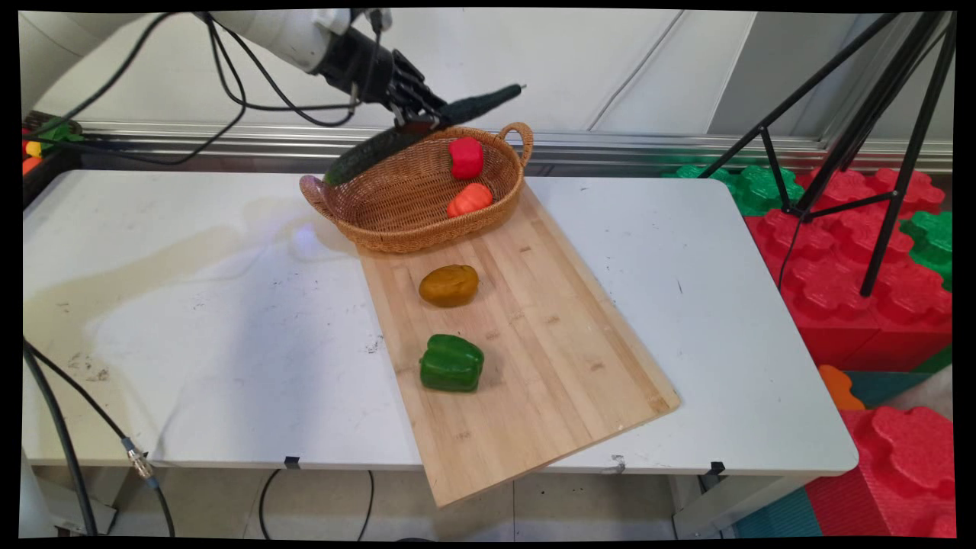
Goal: Place the picked object in the vegetable basket
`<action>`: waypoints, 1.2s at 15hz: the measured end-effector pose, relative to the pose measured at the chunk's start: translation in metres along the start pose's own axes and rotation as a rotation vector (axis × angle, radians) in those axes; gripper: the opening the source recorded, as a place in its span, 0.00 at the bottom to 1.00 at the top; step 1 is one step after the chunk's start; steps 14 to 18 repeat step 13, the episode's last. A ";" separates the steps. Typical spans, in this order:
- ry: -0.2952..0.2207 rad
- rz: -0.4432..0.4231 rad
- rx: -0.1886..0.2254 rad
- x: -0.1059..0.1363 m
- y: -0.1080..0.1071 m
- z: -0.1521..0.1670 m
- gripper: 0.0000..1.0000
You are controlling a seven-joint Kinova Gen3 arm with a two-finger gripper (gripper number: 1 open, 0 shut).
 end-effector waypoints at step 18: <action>-0.081 -0.085 -0.037 -0.031 0.000 0.051 1.00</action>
